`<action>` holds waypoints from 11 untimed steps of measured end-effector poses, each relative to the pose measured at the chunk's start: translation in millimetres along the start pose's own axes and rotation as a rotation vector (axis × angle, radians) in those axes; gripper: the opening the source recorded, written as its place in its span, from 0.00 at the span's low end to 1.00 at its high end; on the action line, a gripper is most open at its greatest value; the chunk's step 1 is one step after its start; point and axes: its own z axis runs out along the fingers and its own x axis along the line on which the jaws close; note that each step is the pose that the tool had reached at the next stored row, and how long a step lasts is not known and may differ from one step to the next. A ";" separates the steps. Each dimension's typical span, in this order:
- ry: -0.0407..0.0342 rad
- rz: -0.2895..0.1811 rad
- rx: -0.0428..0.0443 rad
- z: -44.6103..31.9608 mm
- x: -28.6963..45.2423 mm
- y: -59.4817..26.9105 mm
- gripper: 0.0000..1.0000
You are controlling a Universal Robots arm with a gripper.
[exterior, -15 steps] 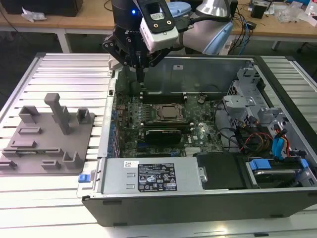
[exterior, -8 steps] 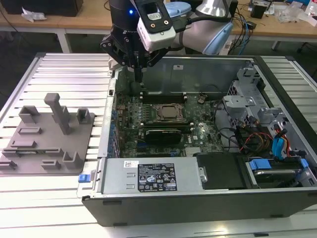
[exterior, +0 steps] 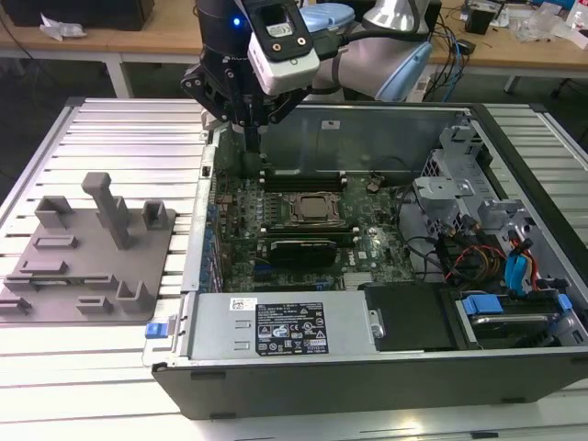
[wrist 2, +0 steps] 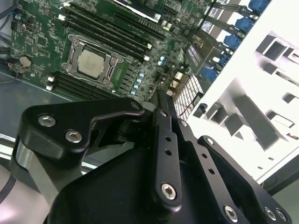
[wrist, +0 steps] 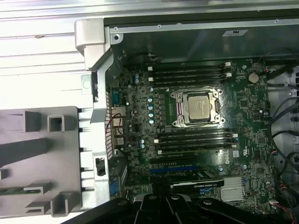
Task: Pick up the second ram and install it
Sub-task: 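Reach for the second ram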
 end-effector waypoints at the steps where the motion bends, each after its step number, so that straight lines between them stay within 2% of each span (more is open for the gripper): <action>1: 0.0000 0.000 0.0000 0.0 0.1 0.0 0.08; 6: 0.0000 0.000 0.0000 0.0 1.2 -0.1 0.08; 11: 0.0000 0.000 0.0000 -0.3 8.9 -0.7 0.08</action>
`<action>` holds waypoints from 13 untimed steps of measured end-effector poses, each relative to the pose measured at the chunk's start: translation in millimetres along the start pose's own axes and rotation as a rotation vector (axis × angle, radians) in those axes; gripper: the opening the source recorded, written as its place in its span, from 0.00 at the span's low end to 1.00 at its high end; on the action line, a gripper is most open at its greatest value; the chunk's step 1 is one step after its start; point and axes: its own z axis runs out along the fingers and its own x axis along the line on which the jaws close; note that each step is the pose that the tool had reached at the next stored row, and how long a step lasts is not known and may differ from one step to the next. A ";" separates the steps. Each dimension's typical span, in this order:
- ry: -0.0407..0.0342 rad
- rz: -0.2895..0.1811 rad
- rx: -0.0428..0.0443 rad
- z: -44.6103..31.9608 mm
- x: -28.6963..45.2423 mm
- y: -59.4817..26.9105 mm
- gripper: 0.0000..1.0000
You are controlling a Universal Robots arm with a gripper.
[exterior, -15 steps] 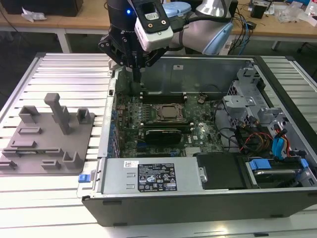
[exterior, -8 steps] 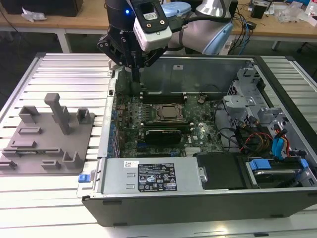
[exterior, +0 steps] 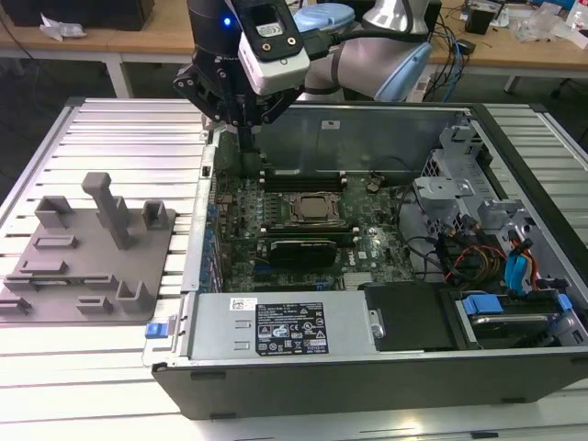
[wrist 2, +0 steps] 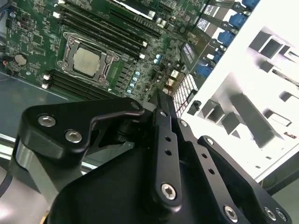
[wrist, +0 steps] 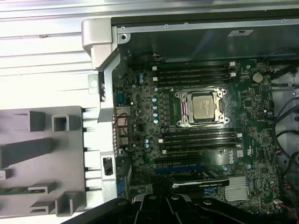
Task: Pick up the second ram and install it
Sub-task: 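Reach for the second ram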
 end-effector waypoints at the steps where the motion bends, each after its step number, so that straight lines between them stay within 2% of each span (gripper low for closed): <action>1: 0.0000 0.000 0.0000 -0.1 1.9 -0.1 0.08; 13: -0.0001 0.000 -0.0001 -0.6 22.2 -1.7 0.08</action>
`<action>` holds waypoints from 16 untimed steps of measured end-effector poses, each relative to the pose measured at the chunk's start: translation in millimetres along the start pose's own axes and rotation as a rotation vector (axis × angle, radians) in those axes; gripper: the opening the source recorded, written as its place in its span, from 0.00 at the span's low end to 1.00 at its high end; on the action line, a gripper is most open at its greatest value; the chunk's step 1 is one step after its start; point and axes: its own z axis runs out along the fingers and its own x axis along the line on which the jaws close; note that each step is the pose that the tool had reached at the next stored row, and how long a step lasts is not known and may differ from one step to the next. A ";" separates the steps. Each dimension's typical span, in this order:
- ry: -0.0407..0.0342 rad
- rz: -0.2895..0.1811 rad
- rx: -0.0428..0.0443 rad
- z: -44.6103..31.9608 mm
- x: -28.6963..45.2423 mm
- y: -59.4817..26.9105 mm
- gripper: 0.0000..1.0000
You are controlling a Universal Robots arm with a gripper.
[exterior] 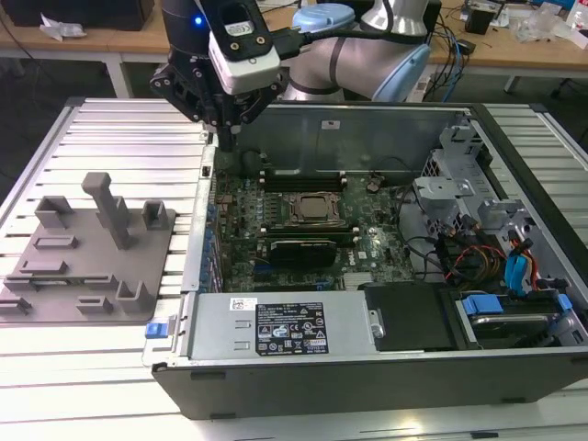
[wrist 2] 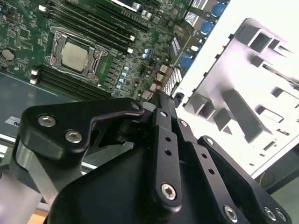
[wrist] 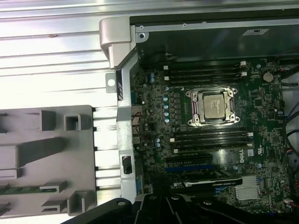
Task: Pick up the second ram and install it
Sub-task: 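Reach for the second ram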
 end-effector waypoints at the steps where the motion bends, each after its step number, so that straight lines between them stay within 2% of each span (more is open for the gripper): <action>1: 0.0000 0.000 0.0001 -0.1 2.2 -0.2 0.08; 5: 0.0000 0.000 0.0002 -0.4 15.3 -1.1 0.08; 9: 0.0000 0.000 0.0004 -0.7 24.6 -1.8 0.08; 16: -0.0001 0.000 0.0009 -1.3 47.6 -3.5 0.08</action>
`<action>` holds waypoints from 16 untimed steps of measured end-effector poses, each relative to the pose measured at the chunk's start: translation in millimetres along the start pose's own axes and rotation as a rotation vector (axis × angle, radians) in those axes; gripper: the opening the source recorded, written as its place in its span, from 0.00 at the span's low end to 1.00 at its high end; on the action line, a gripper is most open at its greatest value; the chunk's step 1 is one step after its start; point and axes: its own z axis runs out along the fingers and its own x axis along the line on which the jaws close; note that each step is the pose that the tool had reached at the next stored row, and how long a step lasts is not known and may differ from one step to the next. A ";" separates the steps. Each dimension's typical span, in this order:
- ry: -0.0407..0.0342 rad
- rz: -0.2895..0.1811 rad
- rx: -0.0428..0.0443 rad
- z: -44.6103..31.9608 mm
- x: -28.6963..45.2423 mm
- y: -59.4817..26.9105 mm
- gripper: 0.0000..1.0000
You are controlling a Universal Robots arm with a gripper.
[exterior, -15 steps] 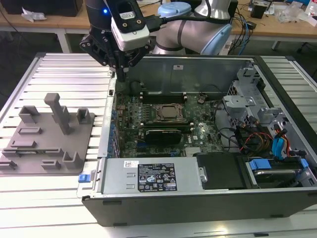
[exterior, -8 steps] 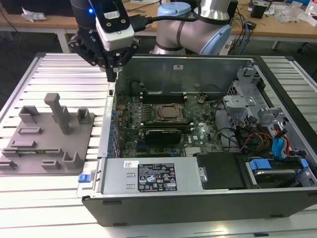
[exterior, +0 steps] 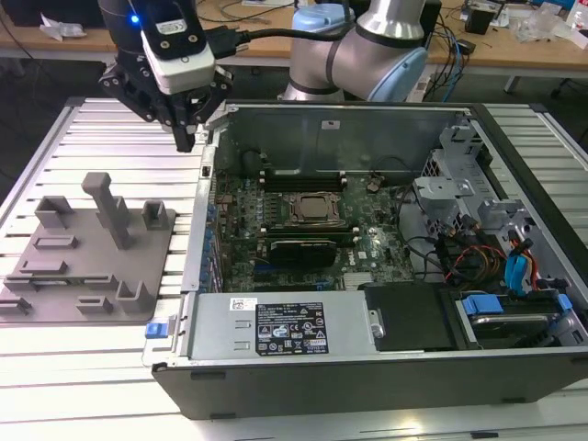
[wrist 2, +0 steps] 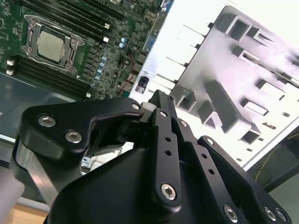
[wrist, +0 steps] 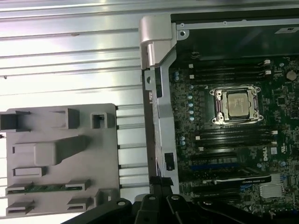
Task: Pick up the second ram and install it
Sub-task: 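Reach for the second ram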
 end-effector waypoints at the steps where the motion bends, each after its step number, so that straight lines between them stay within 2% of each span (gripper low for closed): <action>1: 0.0000 0.000 0.0001 -0.1 5.0 -0.4 0.08; 4: 0.0001 0.000 0.0001 -0.4 13.2 -1.0 0.08; 11: 0.0000 0.000 0.0001 -0.6 23.8 -1.8 0.08; 16: 0.0000 0.000 0.0001 -0.9 34.4 -2.6 0.08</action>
